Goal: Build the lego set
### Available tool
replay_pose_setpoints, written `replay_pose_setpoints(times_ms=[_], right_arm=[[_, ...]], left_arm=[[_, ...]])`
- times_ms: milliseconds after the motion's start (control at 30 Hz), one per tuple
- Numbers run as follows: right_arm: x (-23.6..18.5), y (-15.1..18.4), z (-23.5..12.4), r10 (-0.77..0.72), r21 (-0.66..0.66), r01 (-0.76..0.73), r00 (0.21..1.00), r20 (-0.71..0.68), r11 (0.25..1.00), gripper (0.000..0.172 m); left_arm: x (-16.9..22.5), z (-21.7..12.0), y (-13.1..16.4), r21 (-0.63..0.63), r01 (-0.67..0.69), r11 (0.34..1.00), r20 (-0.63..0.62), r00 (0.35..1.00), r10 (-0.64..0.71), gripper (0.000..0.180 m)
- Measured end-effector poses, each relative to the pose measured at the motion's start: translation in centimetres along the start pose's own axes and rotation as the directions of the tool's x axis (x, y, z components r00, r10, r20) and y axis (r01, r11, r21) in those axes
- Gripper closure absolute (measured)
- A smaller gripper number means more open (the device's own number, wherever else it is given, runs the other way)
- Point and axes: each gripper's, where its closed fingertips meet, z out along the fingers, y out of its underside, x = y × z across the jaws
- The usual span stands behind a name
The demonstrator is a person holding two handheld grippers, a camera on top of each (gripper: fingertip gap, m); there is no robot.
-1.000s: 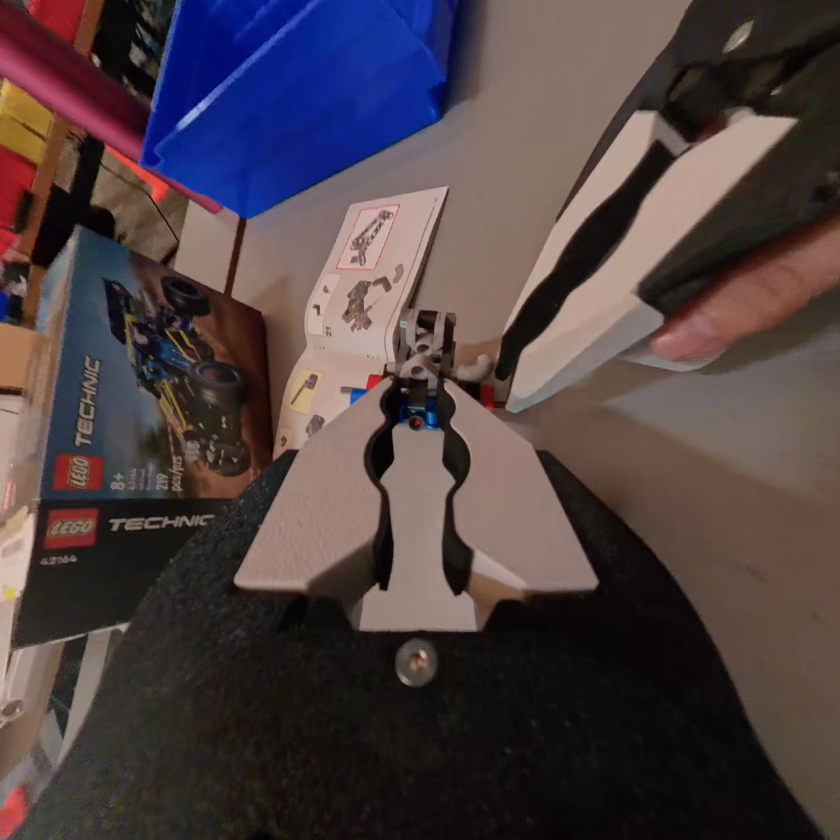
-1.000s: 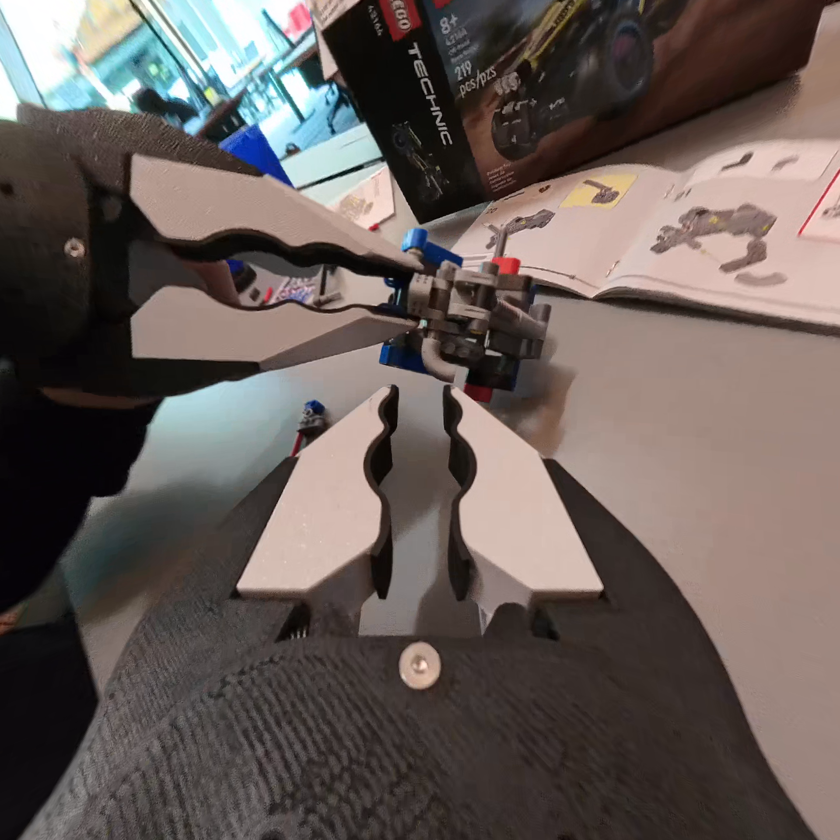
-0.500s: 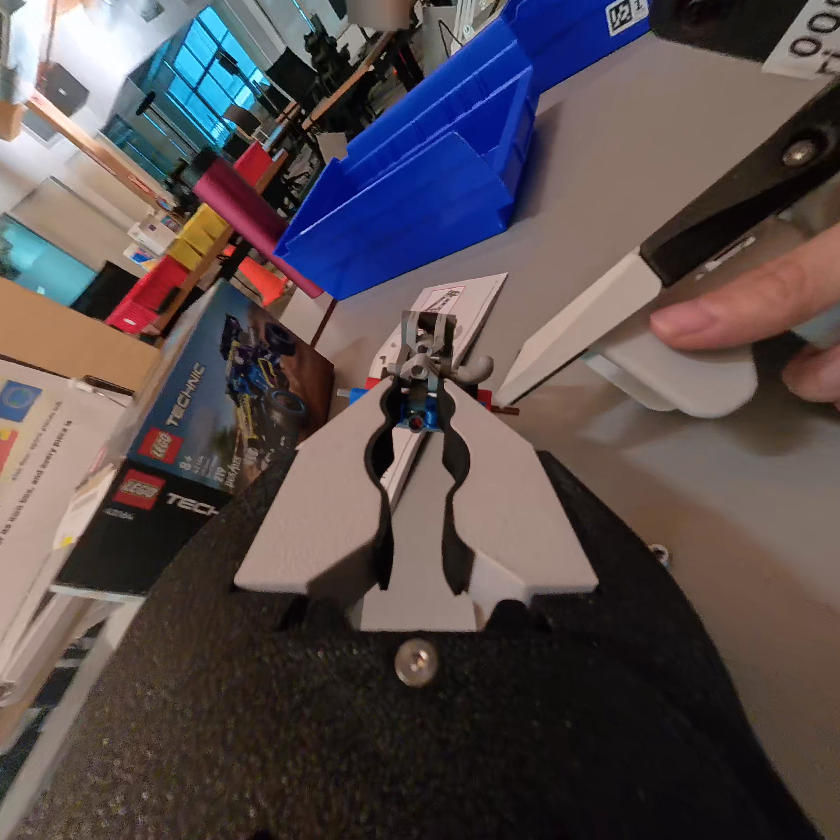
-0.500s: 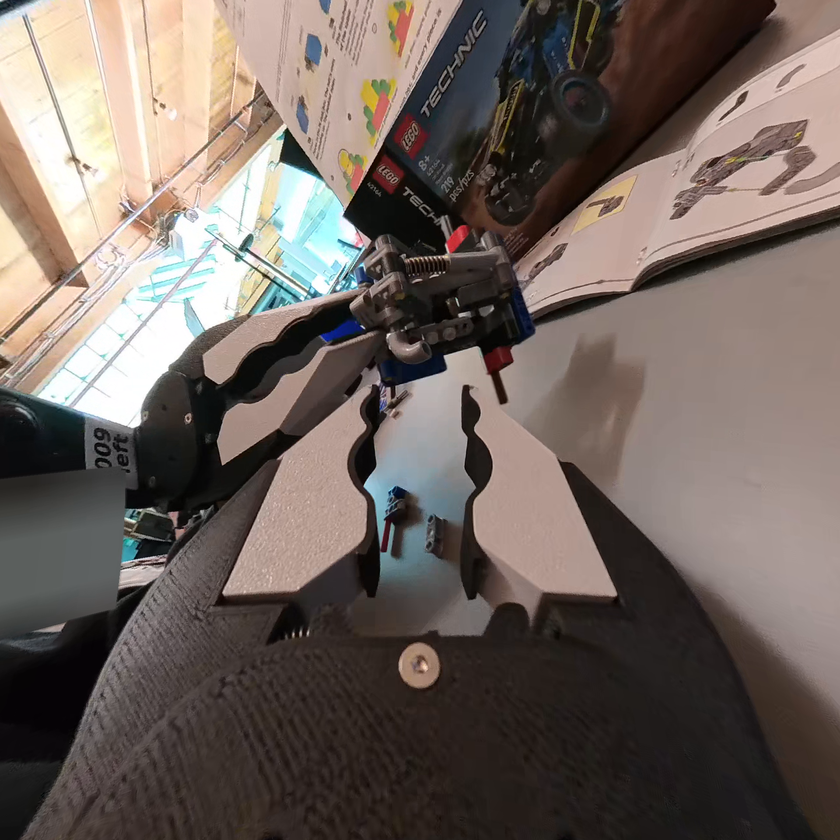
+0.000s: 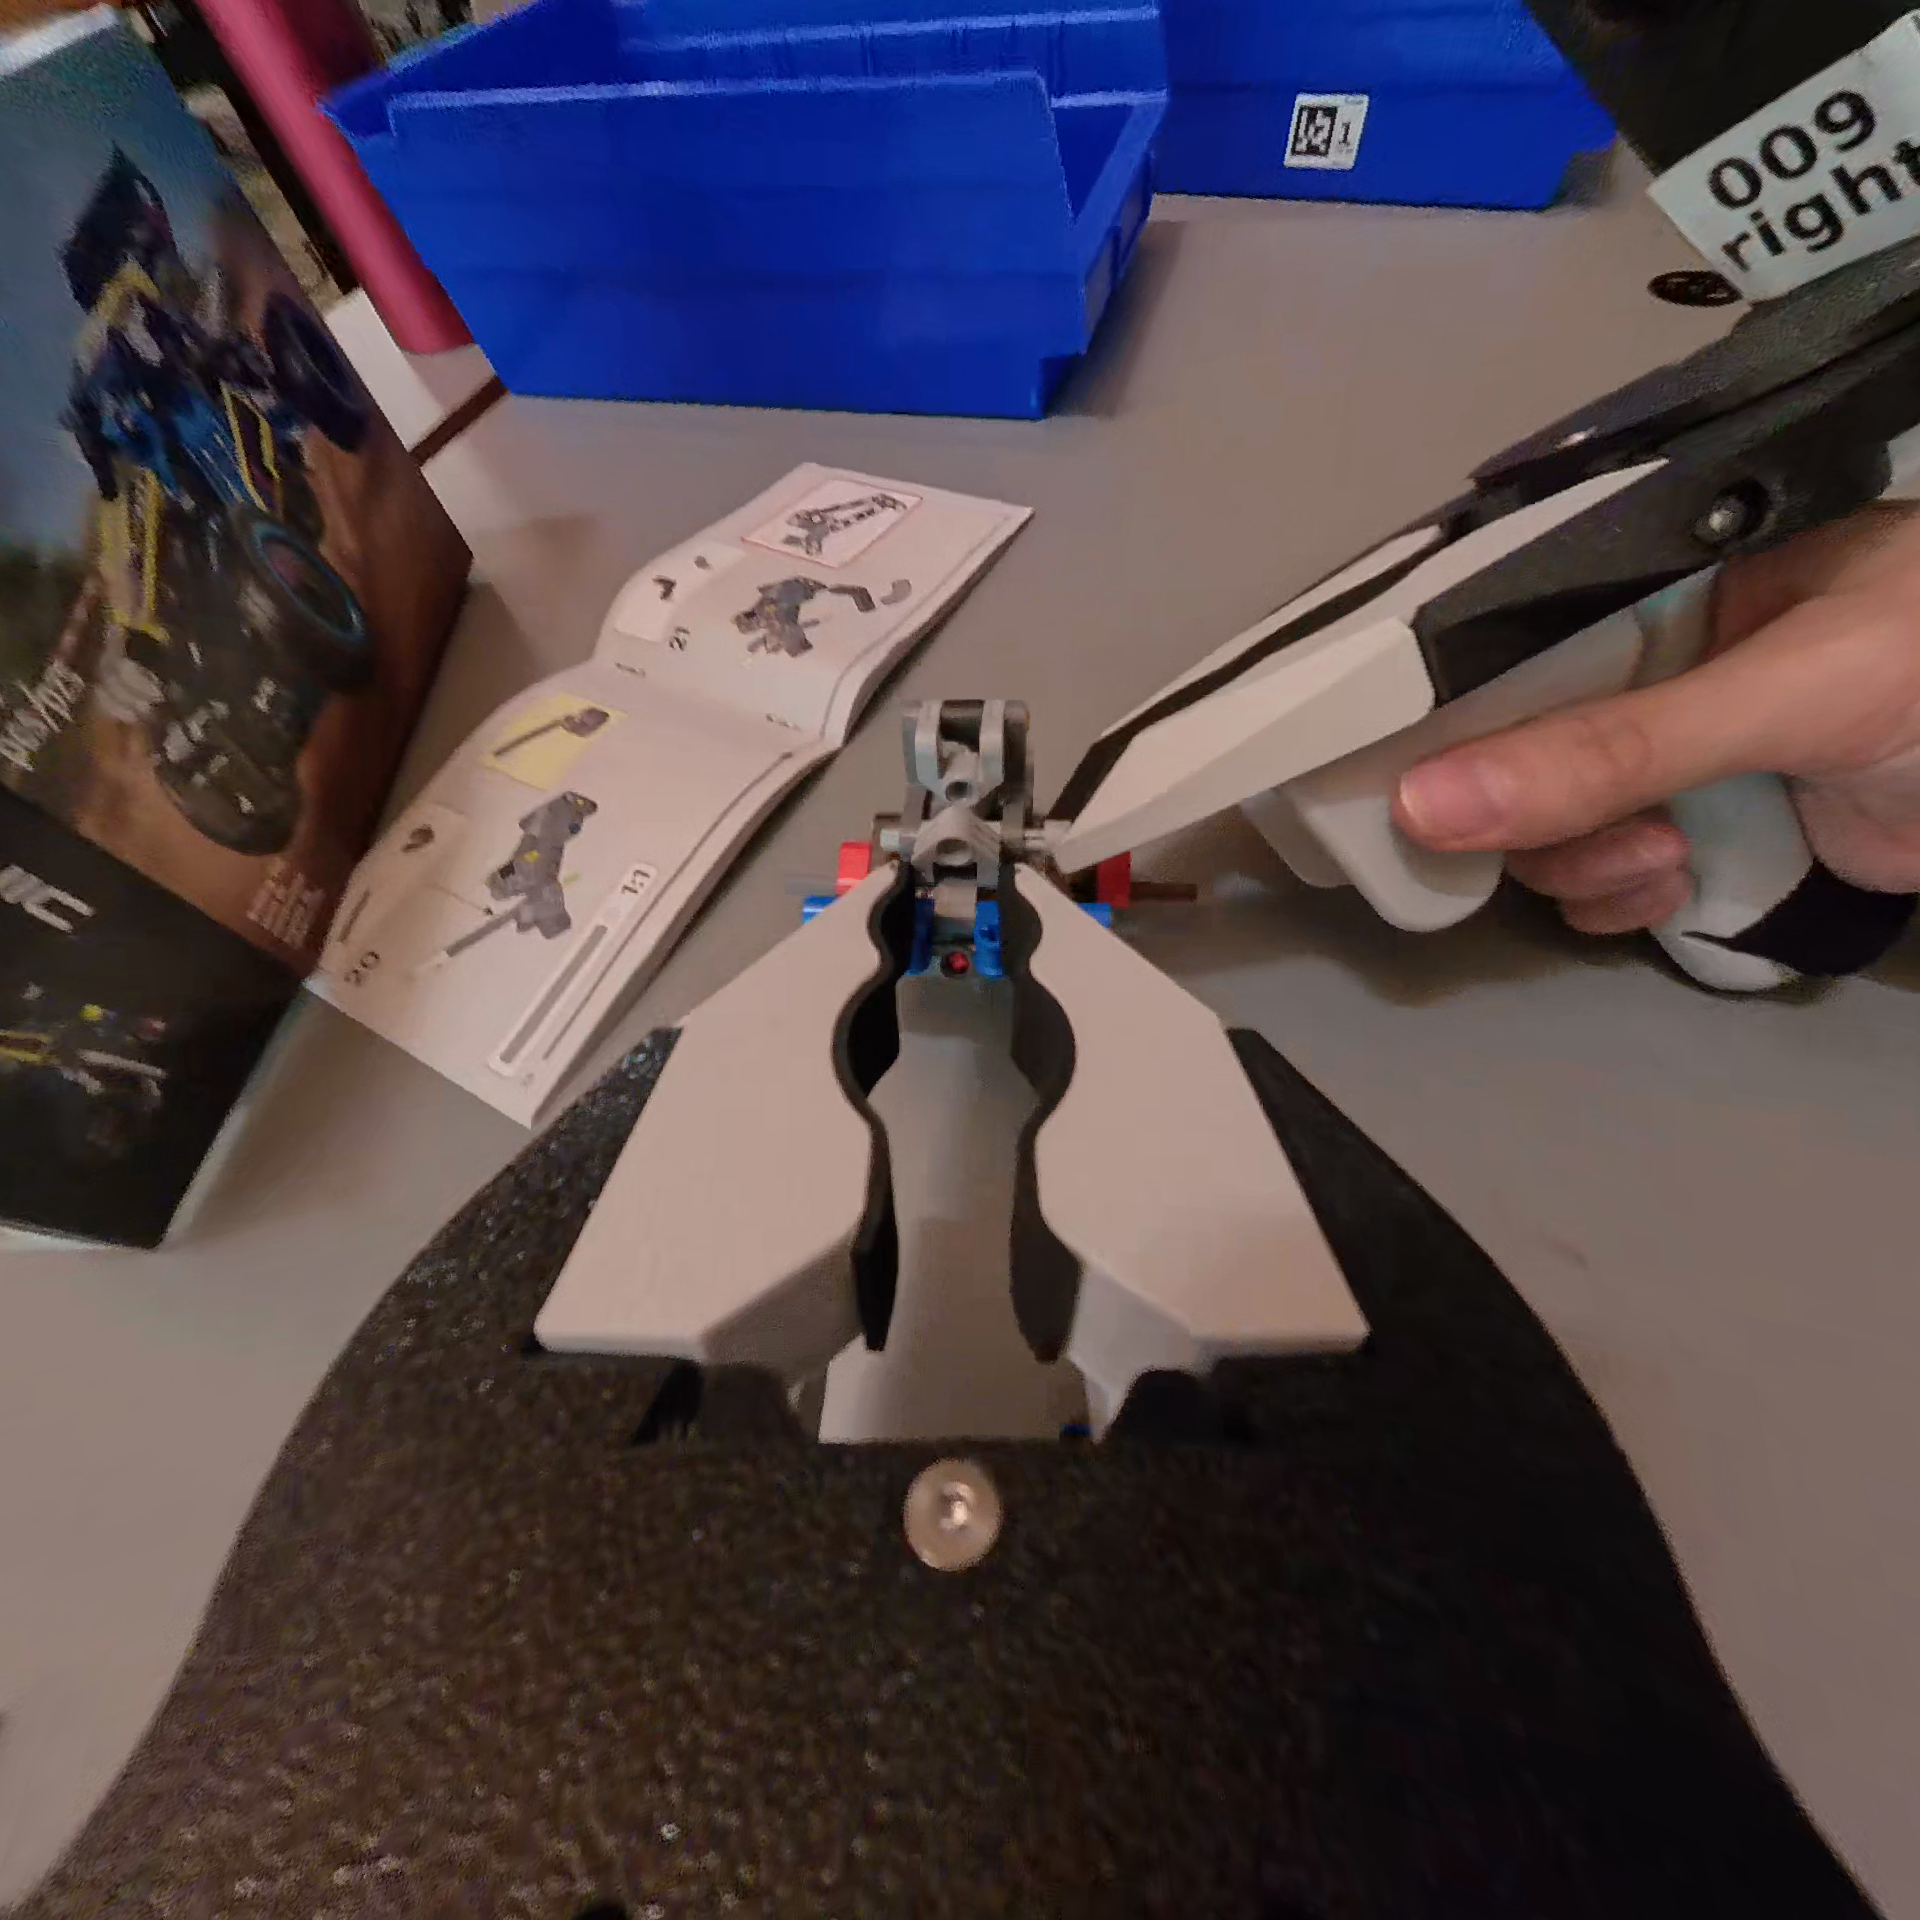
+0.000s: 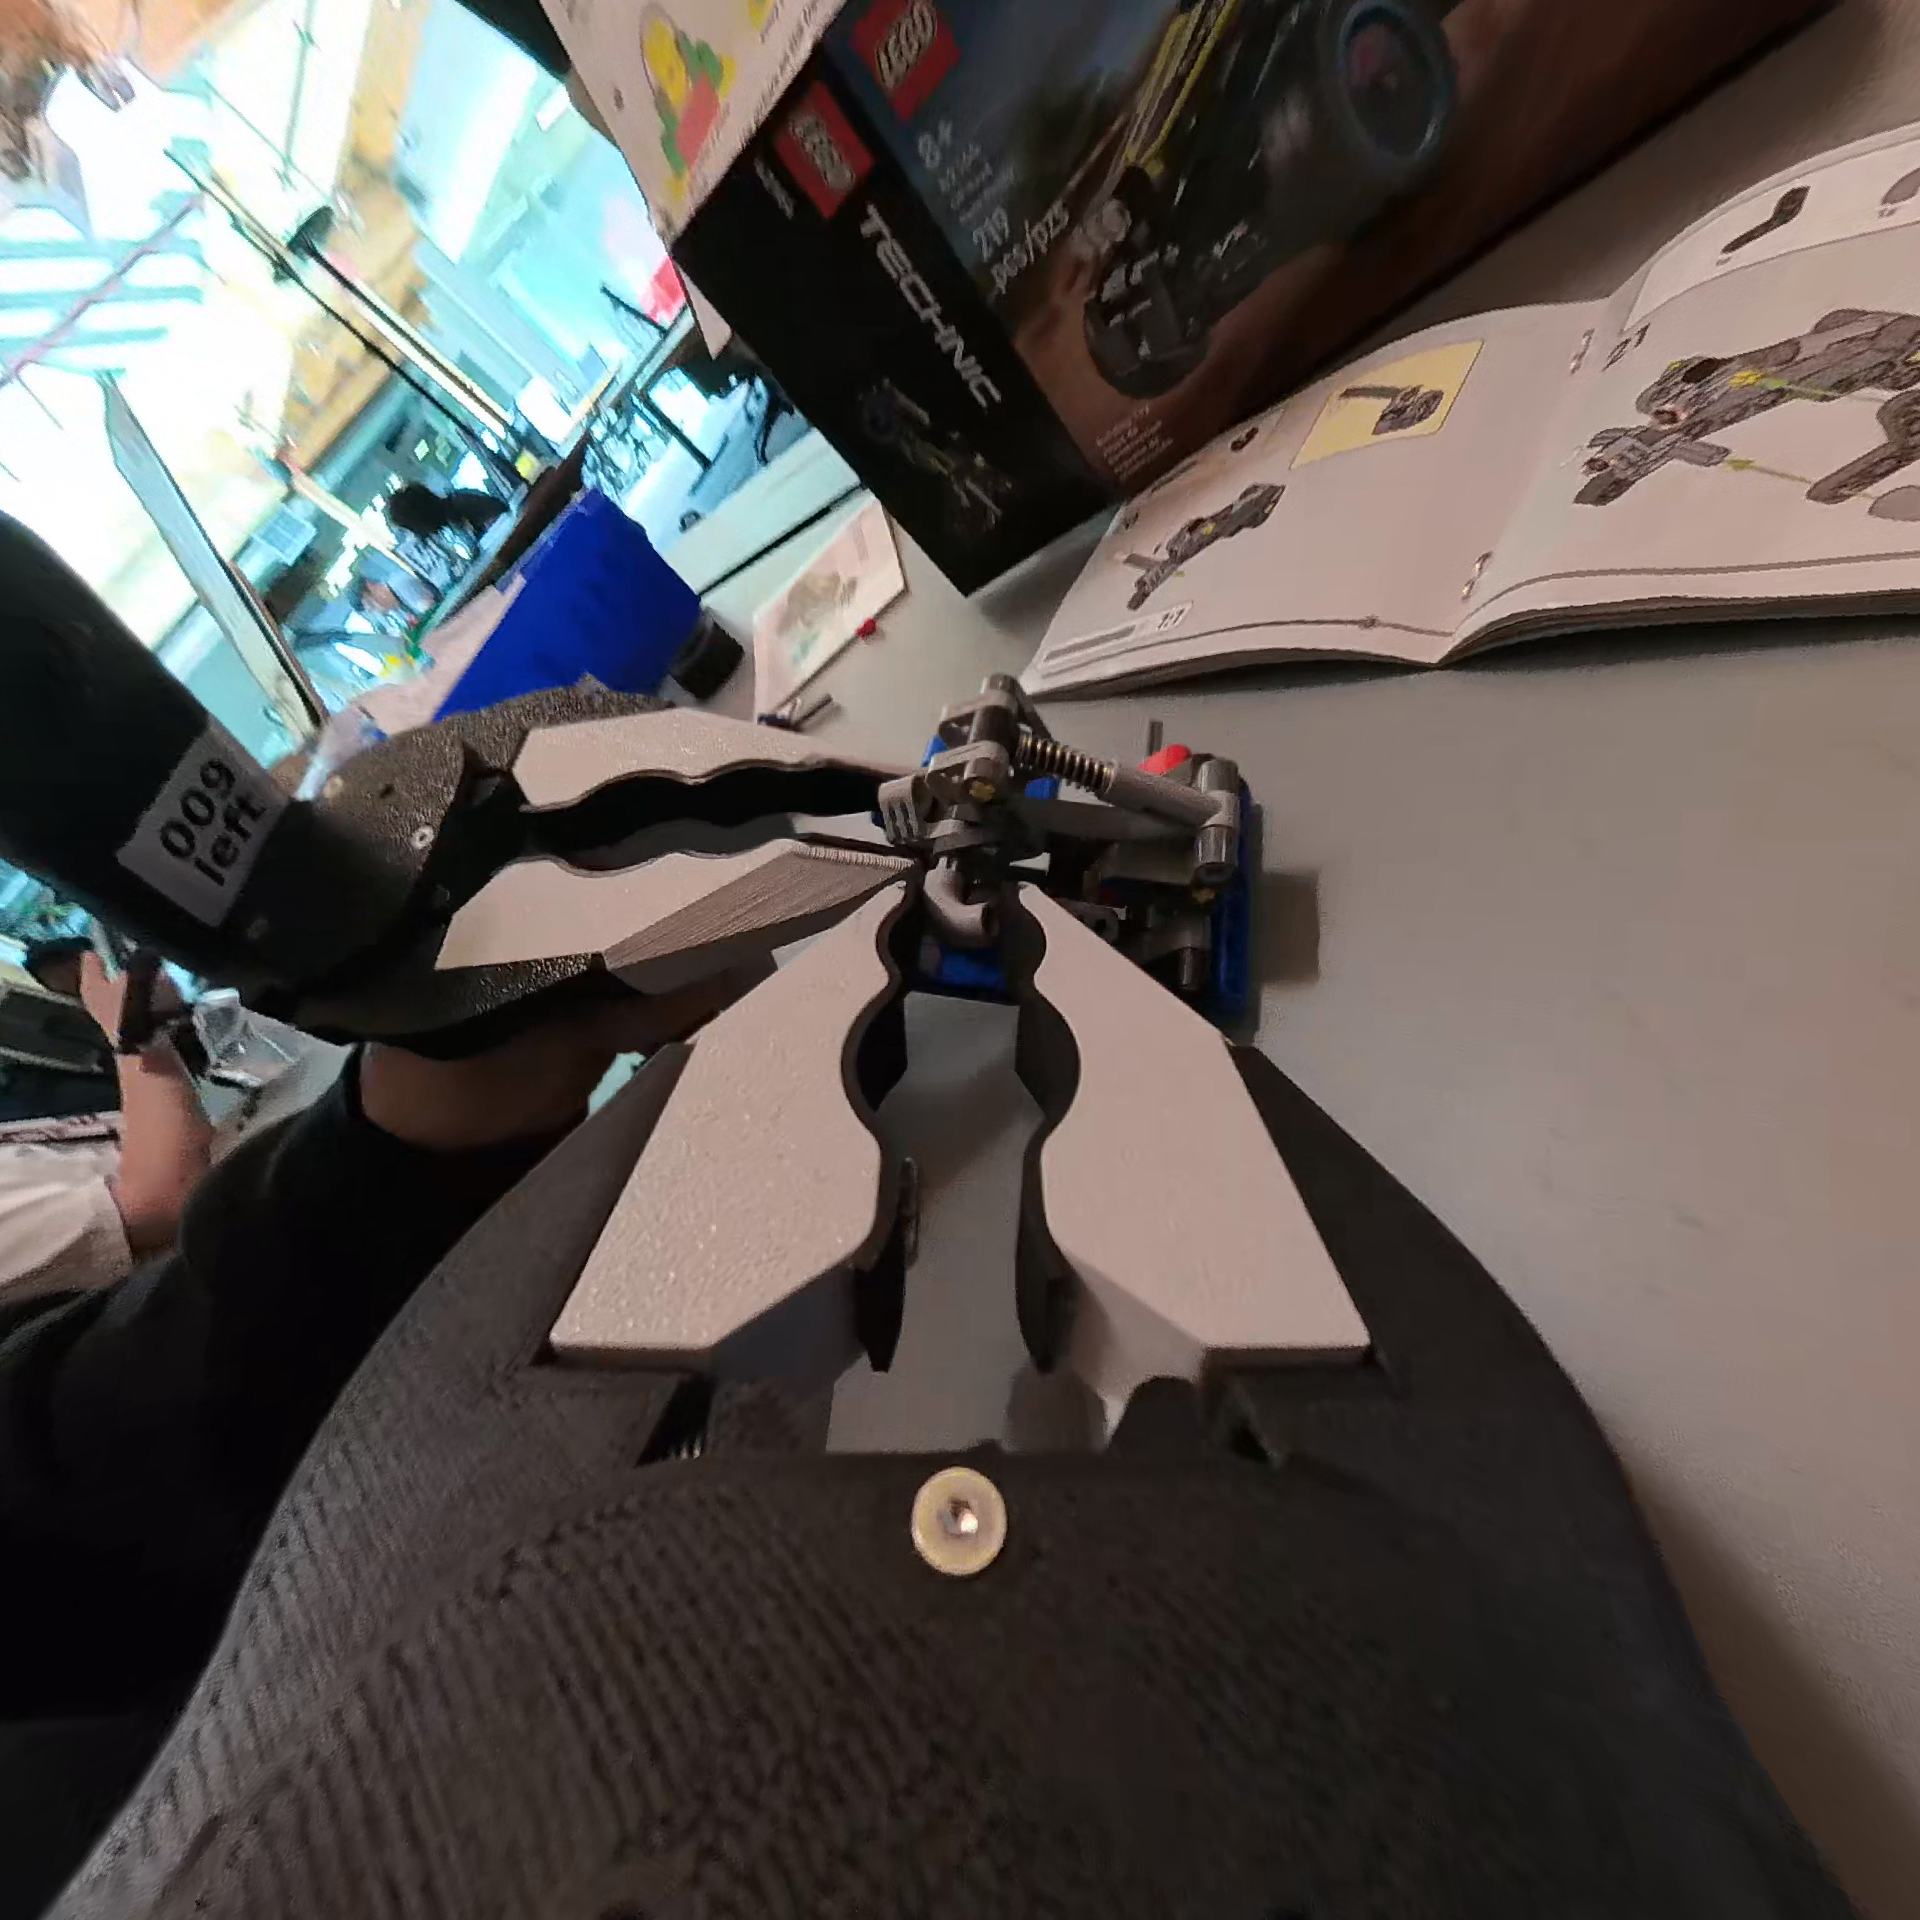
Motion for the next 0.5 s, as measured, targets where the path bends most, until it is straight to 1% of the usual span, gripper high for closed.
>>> replay_pose_setpoints(times_ms=[100,233,267,300,333,400,433,500], right_arm=[[0.0,0.8,0.4,-0.049,-0.082,0.048,0.999,-0.002,0.995,0.161],[0.0,1.5,0.6,-0.067,-0.136,0.068,0.998,0.010,0.988,0.162],[0.1,1.7,0.5,-0.091,-0.160,0.091,0.996,0.007,0.983,0.162],[0.3,2.1,0.4,-0.136,-0.194,0.133,0.991,-0.003,0.972,0.161],[0.6,2.2,0.3,-0.190,-0.215,0.181,0.982,-0.023,0.960,0.161],[1.1,2.0,0.2,-0.255,-0.216,0.233,0.964,-0.077,0.948,0.161],[1.1,2.1,0.3,-0.266,-0.227,0.242,0.961,-0.082,0.944,0.161],[1.2,2.5,0.3,-0.273,-0.254,0.246,0.959,-0.078,0.935,0.161]], left_arm=[[0.1,-0.2,1.1,-0.060,-0.009,0.998,-0.024,1.000,0.008,0.168],[0.3,-0.4,1.9,-0.130,-0.116,0.985,-0.043,0.993,0.111,0.168],[0.4,-0.4,2.2,-0.154,-0.139,0.978,-0.052,0.990,0.133,0.169],[0.0,-0.4,2.5,-0.183,-0.156,0.971,-0.034,0.988,0.152,0.180],[-0.3,-0.4,2.6,-0.194,-0.175,0.965,-0.015,0.984,0.175,0.180],[-0.1,-0.3,1.9,-0.154,-0.179,0.972,-0.003,0.983,0.181,0.180],[0.0,-0.2,1.9,-0.155,-0.181,0.971,-0.006,0.983,0.182,0.180],[-0.2,-0.1,2.6,-0.202,-0.223,0.954,-0.015,0.974,0.225,0.180]])
